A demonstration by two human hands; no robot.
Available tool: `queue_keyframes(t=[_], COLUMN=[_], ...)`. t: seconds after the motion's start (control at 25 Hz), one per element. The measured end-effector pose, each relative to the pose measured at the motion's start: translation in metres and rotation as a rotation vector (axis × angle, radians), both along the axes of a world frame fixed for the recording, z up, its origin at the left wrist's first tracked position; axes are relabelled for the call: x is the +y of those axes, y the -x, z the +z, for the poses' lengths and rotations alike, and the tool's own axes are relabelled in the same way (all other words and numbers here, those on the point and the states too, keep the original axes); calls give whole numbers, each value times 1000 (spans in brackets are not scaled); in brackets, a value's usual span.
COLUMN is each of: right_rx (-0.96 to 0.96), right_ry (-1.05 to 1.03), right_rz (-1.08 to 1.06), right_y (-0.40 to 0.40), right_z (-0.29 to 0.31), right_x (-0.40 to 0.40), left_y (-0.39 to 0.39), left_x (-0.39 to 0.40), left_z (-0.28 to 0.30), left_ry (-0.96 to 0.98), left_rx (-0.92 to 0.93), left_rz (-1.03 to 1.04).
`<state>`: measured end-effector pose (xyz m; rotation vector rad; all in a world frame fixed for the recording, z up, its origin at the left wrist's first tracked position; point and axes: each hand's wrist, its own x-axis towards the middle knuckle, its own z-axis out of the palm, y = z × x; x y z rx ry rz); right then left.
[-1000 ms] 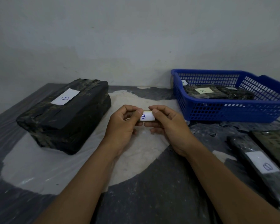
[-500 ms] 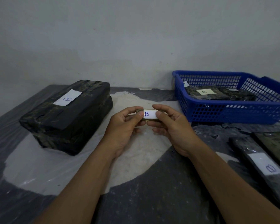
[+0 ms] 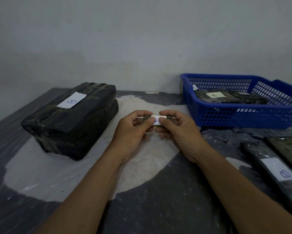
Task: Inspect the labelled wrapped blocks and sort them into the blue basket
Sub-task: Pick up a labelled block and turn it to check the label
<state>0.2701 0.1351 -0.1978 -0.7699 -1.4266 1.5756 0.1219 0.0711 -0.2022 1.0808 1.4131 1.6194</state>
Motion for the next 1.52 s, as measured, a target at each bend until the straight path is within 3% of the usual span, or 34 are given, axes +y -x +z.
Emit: queue_keyframes(t=[0.76,1.04,1.52], right_rx=[31,32,12], right_ry=[68,37,6], right_rz=[101,49,3], right_y=[-5,-7,-4], right_z=[1,0,-1], right_x=[3,3,2], left_y=[2,0,1], left_x=[0,2,4], left_z=[3,6,-2], left_ry=[28,117,57], left_rx=[-92,-17,106], left_rz=[-3,43,-5])
